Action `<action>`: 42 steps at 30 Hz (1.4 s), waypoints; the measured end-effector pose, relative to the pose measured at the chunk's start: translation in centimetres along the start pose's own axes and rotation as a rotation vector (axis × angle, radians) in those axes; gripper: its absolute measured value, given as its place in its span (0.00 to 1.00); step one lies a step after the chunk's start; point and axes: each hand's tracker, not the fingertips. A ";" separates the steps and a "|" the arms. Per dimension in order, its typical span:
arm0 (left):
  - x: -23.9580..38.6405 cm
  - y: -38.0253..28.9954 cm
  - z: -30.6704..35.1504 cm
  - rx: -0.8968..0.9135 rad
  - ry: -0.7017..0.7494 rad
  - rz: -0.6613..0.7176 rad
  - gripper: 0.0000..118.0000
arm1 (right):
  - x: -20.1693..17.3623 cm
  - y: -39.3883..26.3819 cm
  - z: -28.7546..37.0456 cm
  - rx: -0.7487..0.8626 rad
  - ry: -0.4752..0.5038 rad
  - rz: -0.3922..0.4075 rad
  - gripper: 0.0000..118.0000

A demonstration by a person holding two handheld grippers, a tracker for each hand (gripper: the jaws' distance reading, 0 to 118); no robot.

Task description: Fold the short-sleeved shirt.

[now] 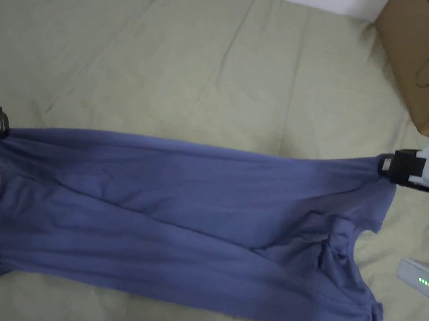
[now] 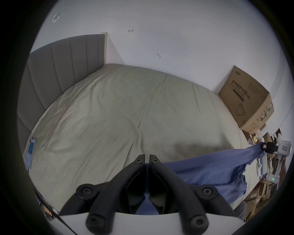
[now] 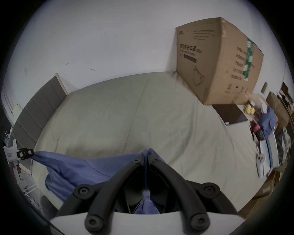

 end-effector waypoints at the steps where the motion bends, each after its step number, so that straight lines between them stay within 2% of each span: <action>1: -0.2 -1.1 0.3 -0.006 0.001 0.001 0.00 | 0.5 -1.4 0.6 -0.004 0.001 -0.014 0.01; 5: -0.4 -6.3 1.1 -0.078 0.010 0.060 0.00 | 1.9 -8.2 1.9 -0.038 0.001 -0.133 0.01; 9: -1.5 -11.1 0.8 -0.180 0.042 0.151 0.01 | 2.4 -13.7 2.0 -0.103 -0.026 -0.175 0.01; 11: -2.4 -12.6 0.8 -0.218 0.061 0.207 0.12 | 2.5 -15.5 2.4 -0.111 -0.029 -0.189 0.02; 12: -2.8 -13.2 1.0 -0.216 0.083 0.227 0.21 | 2.6 -16.0 2.7 -0.120 -0.030 -0.190 0.04; 13: -3.1 -13.4 1.4 -0.201 0.089 0.227 0.44 | 2.4 -16.1 3.1 -0.128 -0.047 -0.179 0.14; 14: -3.7 -13.3 1.7 -0.183 0.105 0.228 0.64 | 2.4 -16.0 3.6 -0.132 -0.097 -0.136 0.31; 15: -3.9 -12.9 2.4 -0.137 0.116 0.226 0.81 | 2.2 -15.6 4.3 -0.124 -0.144 -0.089 0.55; 16: -3.9 -12.4 3.2 -0.088 0.121 0.213 0.96 | 2.0 -15.0 5.1 -0.111 -0.176 -0.042 0.82; 17: -3.7 -11.5 4.3 -0.015 0.116 0.198 1.00 | 1.8 -14.1 6.1 -0.062 -0.214 0.010 0.88; 20: -1.5 -8.6 8.0 0.193 0.120 0.118 0.99 | -0.2 -10.9 9.9 0.126 -0.228 0.113 0.89; 22: 0.6 -7.2 10.1 0.349 0.158 0.036 0.99 | -1.9 -9.3 12.1 0.256 -0.217 0.134 0.89; 24: 3.1 -6.4 11.9 0.495 0.181 -0.057 0.99 | -4.1 -8.3 14.2 0.389 -0.215 0.119 0.89; 27: 6.0 -6.0 13.6 0.600 0.155 -0.173 1.00 | -6.6 -8.7 16.0 0.577 -0.173 0.099 0.92; 30: 7.9 -6.5 14.2 0.670 0.148 -0.226 0.96 | -8.6 -9.7 16.7 0.696 -0.152 0.093 0.89; 31: 8.3 -6.7 14.3 0.685 0.137 -0.240 0.86 | -9.2 -10.0 16.8 0.708 -0.150 0.102 0.83; 32: 8.7 -7.0 14.5 0.687 0.114 -0.256 0.70 | -9.7 -10.3 16.8 0.707 -0.149 0.113 0.71; 34: 8.9 -7.3 14.3 0.680 0.094 -0.281 0.21 | -10.5 -10.8 16.8 0.731 -0.159 0.151 0.40; 35: 8.9 -7.4 14.1 0.674 0.087 -0.285 0.13 | -10.8 -10.9 16.7 0.728 -0.157 0.161 0.33; 36: 8.8 -7.4 14.0 0.662 0.084 -0.279 0.13 | -10.8 -11.1 16.6 0.727 -0.141 0.165 0.33; 37: 8.5 -7.5 13.8 0.646 0.087 -0.262 0.00 | -10.6 -11.2 16.3 0.724 -0.110 0.152 0.05; 38: 8.3 -7.4 13.5 0.634 0.064 -0.263 0.00 | -10.6 -11.3 16.2 0.720 -0.092 0.131 0.00; 39: 8.1 -7.5 13.4 0.615 0.041 -0.265 0.00 | -10.5 -11.3 16.1 0.699 -0.062 0.132 0.00; 42: 7.5 -7.6 13.1 0.603 0.041 -0.258 0.00 | -10.7 -11.6 15.2 0.685 -0.089 0.132 0.00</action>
